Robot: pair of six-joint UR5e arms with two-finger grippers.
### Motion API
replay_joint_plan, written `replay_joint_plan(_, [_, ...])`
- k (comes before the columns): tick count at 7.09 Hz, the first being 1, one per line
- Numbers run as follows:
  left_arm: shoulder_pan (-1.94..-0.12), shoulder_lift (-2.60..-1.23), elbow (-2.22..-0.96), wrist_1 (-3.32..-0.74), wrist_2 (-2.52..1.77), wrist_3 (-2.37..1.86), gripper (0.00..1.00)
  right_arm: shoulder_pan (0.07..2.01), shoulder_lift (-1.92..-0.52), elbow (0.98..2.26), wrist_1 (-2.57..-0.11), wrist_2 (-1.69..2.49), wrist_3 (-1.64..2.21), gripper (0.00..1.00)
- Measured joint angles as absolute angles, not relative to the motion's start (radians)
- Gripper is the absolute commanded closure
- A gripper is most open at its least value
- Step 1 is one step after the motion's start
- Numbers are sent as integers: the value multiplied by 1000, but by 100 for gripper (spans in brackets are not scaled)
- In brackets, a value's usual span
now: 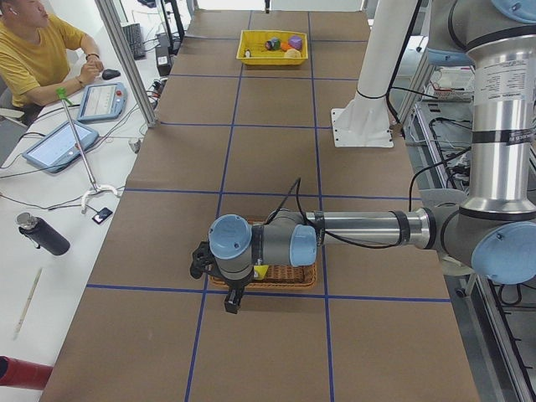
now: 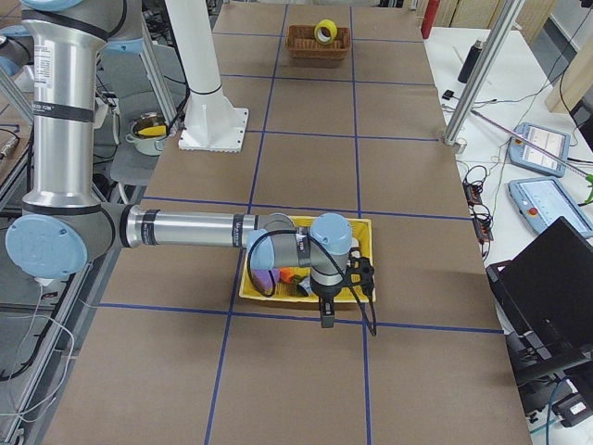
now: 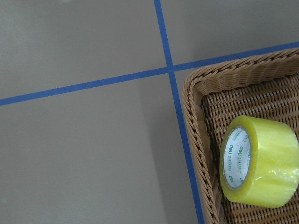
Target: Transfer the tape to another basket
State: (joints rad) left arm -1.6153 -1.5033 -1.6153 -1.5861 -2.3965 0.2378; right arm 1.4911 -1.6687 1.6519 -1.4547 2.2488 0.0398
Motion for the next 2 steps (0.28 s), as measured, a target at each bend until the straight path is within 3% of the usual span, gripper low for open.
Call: replay_joint_plan(2, [-1615, -1503, -1617, -1586, -2397, 238, 2, 1491, -1667, 1646, -1454, 2249, 40, 0])
